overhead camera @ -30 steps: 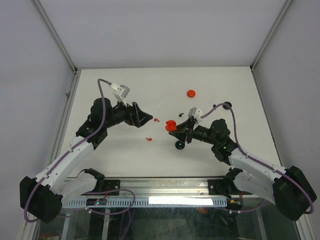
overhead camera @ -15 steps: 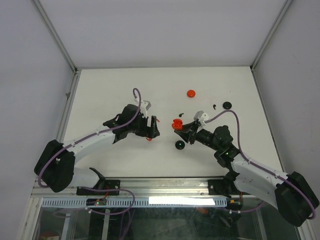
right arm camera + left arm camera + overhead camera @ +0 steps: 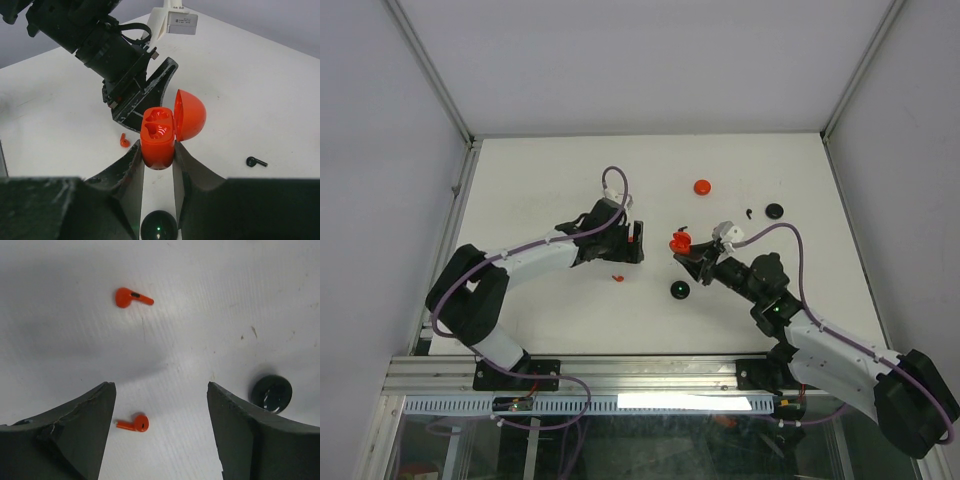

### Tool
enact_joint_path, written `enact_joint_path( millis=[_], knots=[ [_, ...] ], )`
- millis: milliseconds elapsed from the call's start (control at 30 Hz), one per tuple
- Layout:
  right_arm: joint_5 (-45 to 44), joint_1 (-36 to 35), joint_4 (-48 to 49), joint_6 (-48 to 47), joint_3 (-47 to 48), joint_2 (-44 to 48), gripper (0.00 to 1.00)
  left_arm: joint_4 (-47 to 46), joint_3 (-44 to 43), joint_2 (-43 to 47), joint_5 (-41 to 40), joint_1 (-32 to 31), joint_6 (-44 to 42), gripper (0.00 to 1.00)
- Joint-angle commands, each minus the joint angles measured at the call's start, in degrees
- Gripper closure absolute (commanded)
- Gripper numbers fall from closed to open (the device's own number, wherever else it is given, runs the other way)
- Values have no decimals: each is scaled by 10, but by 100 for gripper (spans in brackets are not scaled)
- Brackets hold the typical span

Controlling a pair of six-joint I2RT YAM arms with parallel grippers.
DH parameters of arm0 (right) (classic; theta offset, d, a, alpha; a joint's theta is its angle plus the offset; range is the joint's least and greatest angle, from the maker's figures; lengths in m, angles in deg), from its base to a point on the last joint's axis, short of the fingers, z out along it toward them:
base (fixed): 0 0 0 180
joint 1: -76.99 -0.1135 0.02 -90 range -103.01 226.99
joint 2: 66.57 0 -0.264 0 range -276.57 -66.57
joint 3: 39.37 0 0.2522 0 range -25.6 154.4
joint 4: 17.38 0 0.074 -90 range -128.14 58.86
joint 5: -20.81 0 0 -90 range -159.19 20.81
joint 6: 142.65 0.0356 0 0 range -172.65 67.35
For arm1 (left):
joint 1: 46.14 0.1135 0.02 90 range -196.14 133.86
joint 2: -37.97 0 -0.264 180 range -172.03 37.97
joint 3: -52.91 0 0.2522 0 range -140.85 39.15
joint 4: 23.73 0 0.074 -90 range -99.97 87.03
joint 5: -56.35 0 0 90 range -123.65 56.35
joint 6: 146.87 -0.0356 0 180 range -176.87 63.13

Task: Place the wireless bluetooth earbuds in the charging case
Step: Pick up the earbud from the center of the board.

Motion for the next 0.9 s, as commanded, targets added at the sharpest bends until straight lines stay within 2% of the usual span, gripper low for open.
enact_joint_path(
  millis=[0,133,367,600,867],
  knots=[
    [-41,-1,27,-20,-6,20,100,16,-59,-30,-74,-3,64,25],
    [-56,-1,37,-21,-14,22,100,32,-103,-71,-131,-3,91,22],
    [-67,-1,31,-27,-15,29,100,55,-176,-152,-190,-3,75,20],
    [-66,-1,29,-28,-14,30,100,79,-202,-187,-244,-13,55,22],
    [-65,-1,22,-29,-11,34,100,109,-214,-194,-262,-42,34,27]
  ],
)
